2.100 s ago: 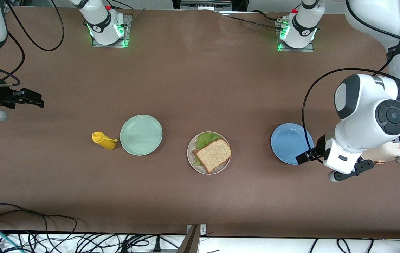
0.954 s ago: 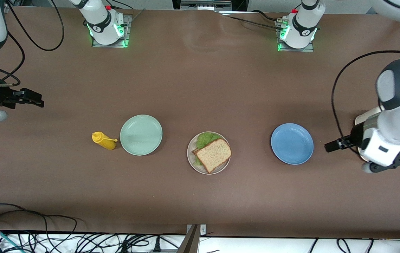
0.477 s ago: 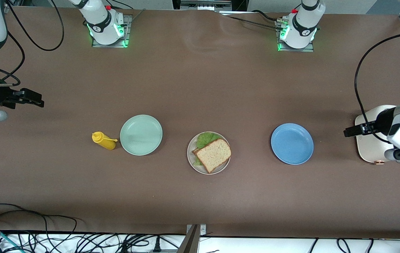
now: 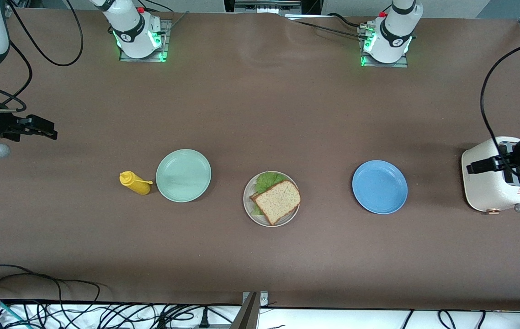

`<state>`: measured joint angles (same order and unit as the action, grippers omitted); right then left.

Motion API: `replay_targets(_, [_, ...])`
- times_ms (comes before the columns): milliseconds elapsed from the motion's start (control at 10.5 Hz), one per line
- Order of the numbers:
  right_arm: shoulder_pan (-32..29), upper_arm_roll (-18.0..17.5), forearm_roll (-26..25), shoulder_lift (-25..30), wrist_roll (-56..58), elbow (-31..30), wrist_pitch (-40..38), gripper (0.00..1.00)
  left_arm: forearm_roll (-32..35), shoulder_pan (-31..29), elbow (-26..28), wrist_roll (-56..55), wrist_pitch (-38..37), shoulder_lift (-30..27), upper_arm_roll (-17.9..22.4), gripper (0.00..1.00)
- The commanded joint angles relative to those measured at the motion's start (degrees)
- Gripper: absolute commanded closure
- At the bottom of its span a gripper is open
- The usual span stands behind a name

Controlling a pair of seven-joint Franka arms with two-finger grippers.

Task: Make sandwich on beige plate with both arms

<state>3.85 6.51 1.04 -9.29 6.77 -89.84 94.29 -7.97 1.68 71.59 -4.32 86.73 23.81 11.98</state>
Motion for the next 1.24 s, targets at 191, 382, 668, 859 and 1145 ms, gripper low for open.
replay_targets(191, [-0.2, 0.1, 1.1, 0.2, 0.6, 0.2, -0.6, 0.00, 1.1, -3.4, 1.4, 3.3, 0.2, -2.3, -0.7, 0.00])
replay_targets(382, [-0.2, 0.0, 1.0, 0.2, 0.6, 0.2, -0.6, 0.00, 1.0, -3.4, 1.5, 3.3, 0.2, -2.3, -0.9, 0.00])
replay_targets(668, [-0.2, 0.0, 1.0, 0.2, 0.6, 0.2, -0.6, 0.00, 1.0, -3.4, 1.5, 3.3, 0.2, -2.3, -0.9, 0.00])
replay_targets(859, [-0.2, 0.1, 1.0, 0.2, 0.6, 0.2, -0.5, 0.00, 1.0, -3.4, 1.5, 3.3, 0.2, -2.4, -0.9, 0.00])
replay_targets(1145, [-0.2, 0.0, 1.0, 0.2, 0.6, 0.2, -0.5, 0.00, 1.0, -3.4, 1.6, 3.3, 0.1, -2.4, -0.9, 0.00])
